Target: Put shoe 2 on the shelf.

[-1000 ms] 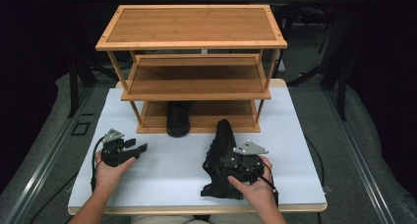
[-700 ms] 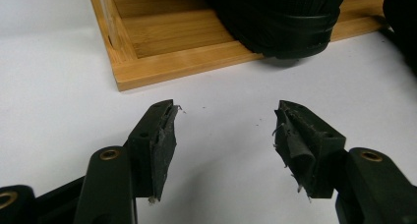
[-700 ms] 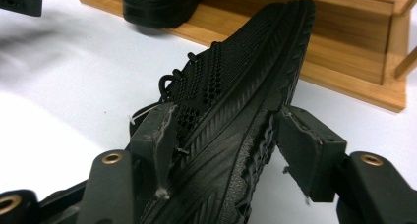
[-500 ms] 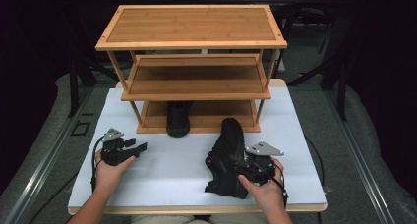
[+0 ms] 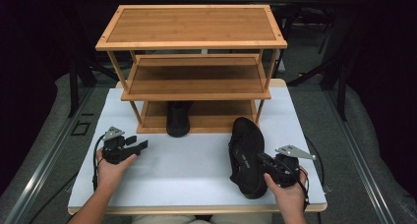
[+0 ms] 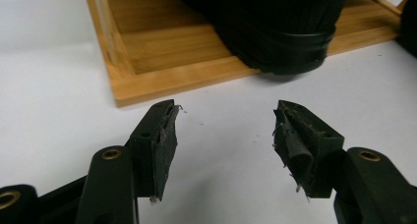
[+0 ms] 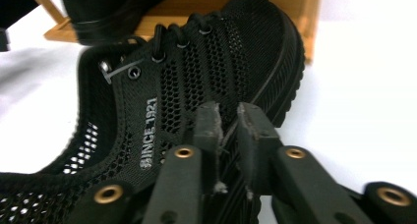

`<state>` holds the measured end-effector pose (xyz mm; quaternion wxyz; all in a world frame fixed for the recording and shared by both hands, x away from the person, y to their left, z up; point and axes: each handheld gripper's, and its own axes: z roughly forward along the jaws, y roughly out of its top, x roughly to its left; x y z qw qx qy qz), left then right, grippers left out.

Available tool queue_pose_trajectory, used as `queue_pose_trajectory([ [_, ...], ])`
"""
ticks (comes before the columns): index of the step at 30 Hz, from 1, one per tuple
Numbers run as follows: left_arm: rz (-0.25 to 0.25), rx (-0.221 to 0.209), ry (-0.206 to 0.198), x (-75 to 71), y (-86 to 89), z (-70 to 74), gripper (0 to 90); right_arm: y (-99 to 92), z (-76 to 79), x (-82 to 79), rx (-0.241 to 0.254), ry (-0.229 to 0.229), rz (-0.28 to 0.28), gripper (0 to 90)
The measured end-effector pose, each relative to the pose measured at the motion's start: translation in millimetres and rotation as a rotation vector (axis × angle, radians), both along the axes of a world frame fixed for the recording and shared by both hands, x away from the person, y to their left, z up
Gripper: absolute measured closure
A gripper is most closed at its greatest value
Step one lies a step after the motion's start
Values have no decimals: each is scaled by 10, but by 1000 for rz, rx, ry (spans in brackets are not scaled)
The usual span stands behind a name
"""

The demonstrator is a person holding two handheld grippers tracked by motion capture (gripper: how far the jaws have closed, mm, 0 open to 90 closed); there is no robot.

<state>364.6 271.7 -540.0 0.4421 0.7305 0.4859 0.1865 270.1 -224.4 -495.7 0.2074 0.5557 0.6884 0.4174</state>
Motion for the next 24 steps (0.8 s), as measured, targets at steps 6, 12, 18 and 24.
queue_pose_trajectory([
  [6,13,-10,-3,-7,35,14,413,-205,-182,97,185,70,49,820],
  [12,8,-8,-3,-15,42,20,412,-271,-66,18,128,36,-6,635],
  [18,11,-10,-9,-25,40,27,412,-158,83,-126,67,-60,-25,568],
  [24,8,2,-4,-24,30,23,411,-43,207,-279,57,-93,4,519],
])
